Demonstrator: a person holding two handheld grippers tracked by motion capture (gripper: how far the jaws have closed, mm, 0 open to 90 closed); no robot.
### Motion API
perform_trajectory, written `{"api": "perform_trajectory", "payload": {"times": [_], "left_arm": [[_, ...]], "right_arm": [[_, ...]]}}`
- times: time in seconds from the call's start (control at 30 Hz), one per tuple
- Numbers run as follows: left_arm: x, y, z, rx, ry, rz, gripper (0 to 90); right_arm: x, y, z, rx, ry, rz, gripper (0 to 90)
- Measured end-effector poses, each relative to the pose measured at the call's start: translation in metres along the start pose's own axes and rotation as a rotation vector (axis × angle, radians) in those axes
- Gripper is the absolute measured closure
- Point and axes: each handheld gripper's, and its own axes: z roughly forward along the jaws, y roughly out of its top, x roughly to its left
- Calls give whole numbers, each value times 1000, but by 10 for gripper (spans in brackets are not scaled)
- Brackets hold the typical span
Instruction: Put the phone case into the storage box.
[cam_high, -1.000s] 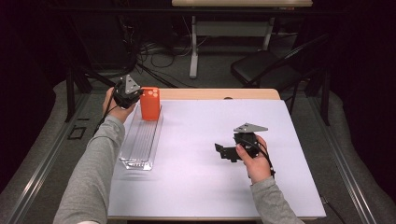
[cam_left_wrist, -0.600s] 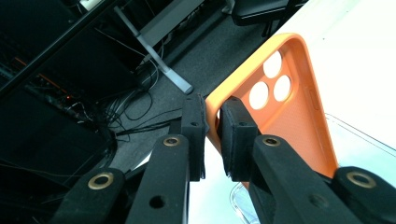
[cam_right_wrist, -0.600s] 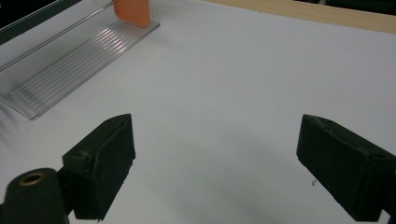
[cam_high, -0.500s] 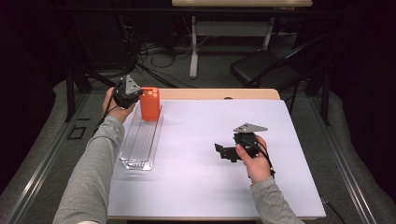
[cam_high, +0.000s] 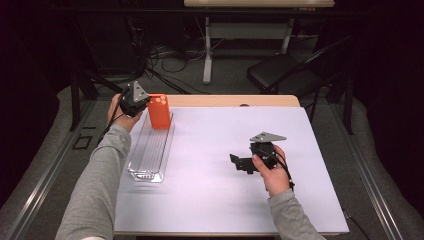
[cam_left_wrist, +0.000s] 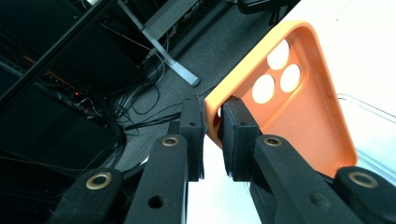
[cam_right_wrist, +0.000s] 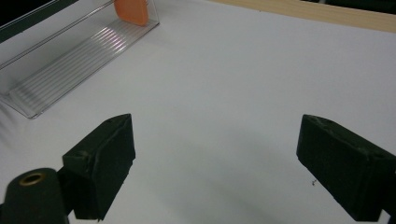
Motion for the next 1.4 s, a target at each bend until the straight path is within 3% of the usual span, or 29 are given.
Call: {"api": "perform_trajectory", "payload": {"times": [0.63, 1.03, 1.4], "left_arm": [[0, 0, 1, 6, 6, -13, 779], [-2, 0, 4, 23, 23, -2, 692], [-1, 0, 3, 17, 26, -72, 545]], "right_arm": [[0, 0, 0, 1, -1, 0, 112], [-1, -1, 0, 2, -2, 0, 112], [-1, -1, 0, 1, -2, 2, 112]]}}
